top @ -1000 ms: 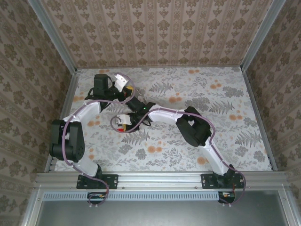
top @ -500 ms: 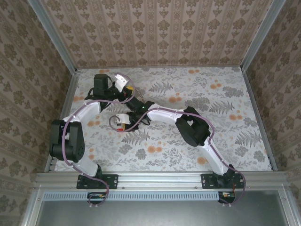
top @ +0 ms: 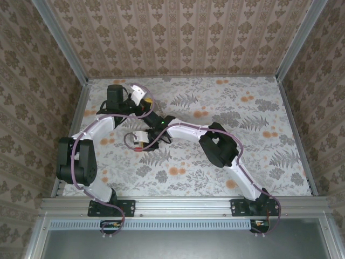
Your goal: Put the keys on the keyring
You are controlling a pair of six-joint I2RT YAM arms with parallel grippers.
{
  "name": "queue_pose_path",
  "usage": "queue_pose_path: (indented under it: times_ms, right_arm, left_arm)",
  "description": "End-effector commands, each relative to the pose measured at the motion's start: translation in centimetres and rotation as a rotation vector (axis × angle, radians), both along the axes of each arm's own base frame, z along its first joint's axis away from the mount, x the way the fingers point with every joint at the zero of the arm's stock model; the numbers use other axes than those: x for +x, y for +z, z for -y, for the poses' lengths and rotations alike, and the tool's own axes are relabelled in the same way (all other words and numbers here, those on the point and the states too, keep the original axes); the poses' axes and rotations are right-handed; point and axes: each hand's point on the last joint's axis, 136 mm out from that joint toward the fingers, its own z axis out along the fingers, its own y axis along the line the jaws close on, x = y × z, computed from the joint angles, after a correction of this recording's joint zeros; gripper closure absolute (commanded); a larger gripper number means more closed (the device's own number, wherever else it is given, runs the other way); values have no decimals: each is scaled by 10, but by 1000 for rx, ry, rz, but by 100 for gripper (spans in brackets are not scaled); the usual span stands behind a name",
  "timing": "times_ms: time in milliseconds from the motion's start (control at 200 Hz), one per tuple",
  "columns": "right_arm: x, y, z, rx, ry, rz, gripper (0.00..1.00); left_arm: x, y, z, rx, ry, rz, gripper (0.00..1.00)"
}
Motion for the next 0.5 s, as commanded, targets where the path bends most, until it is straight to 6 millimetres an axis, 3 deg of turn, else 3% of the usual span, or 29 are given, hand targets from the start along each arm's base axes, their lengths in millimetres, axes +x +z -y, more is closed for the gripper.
queue_pose_path:
  times_ms: [0, 235, 360, 495]
  right_arm:
    - [-7, -1, -2, -7, 29, -7, 87]
    - [-12, 16, 3, 58, -7, -12, 100]
    - [-18, 45, 20, 140, -95, -40, 100]
    - [-35, 90, 60, 313, -208, -103, 100]
  left_arm:
    - [-4, 39, 6, -43, -37, 77, 100]
    - [-9, 35, 7, -34, -51, 65, 100]
    - [-19, 32, 11, -31, -89, 59, 100]
    - [-40, 25, 24, -14, -169, 65, 100]
